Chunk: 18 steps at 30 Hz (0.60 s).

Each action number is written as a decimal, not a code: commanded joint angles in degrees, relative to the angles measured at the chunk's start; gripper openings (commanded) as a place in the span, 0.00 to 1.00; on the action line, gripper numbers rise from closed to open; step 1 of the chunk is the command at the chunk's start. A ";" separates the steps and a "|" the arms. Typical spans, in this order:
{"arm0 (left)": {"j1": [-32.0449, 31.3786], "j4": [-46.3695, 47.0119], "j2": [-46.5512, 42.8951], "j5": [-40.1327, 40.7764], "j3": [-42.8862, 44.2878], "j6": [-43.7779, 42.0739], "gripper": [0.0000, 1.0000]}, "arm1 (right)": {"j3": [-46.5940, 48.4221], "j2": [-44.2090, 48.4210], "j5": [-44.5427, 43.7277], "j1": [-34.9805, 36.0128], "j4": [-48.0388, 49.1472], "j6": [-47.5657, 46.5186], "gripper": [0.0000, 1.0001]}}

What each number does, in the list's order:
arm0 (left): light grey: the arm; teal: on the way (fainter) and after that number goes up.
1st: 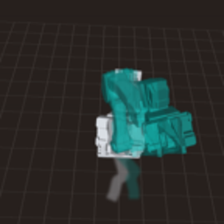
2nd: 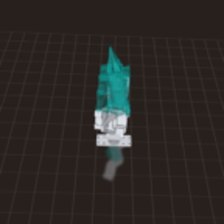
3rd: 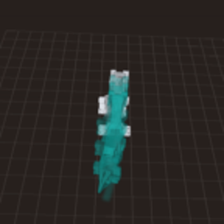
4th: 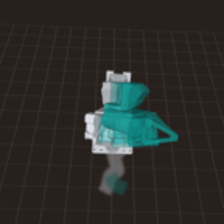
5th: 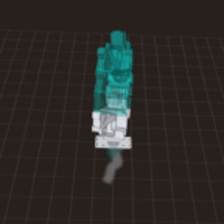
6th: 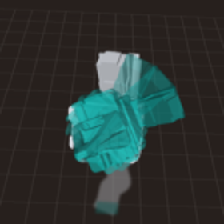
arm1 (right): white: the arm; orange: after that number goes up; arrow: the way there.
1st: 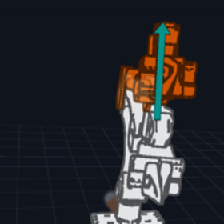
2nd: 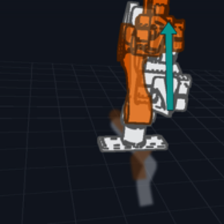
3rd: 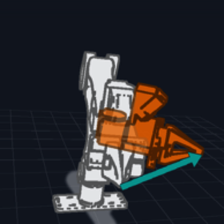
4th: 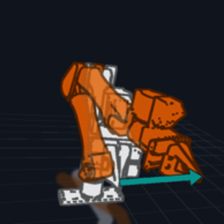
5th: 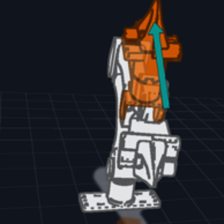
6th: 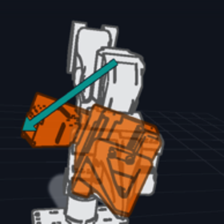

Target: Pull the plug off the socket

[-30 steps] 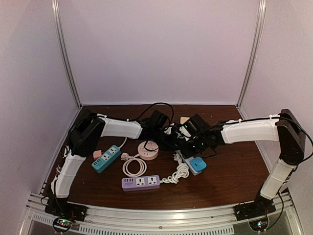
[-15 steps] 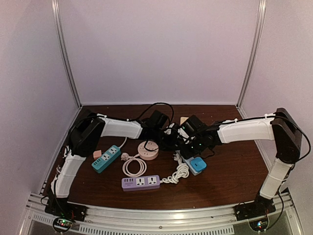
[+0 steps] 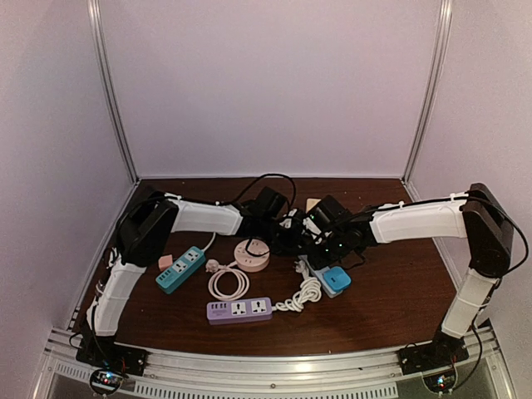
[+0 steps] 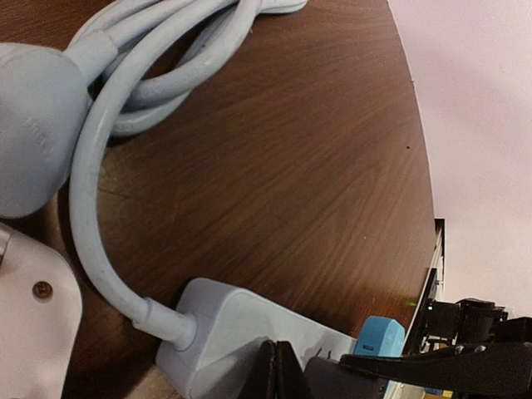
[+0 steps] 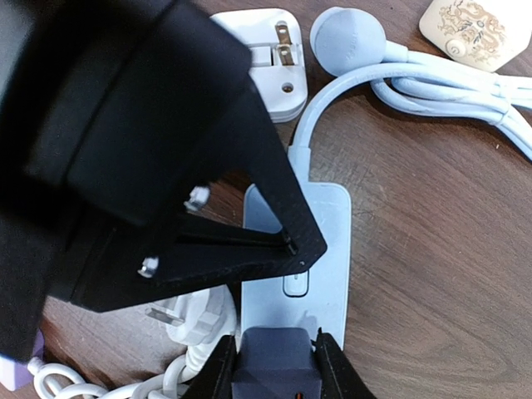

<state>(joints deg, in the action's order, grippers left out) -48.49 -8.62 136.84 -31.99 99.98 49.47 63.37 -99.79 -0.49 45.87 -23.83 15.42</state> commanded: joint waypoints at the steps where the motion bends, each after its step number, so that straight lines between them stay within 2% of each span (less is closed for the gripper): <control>1: -0.53 -13.36 4.27 7.73 -2.58 -2.95 0.03 | 0.29 4.77 -3.49 -0.53 2.66 1.71 0.00; 12: -1.08 -16.65 4.57 11.25 -5.18 -5.71 0.02 | 0.21 5.86 -0.96 -2.99 3.28 3.65 0.00; 18: -1.08 -16.93 4.74 11.68 -5.24 -5.91 0.02 | 0.61 5.92 -5.48 1.70 3.10 0.42 0.00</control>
<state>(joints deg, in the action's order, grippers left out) -49.41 -9.08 135.98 -27.81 99.37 45.28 62.59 -98.78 0.71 45.21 -23.35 17.43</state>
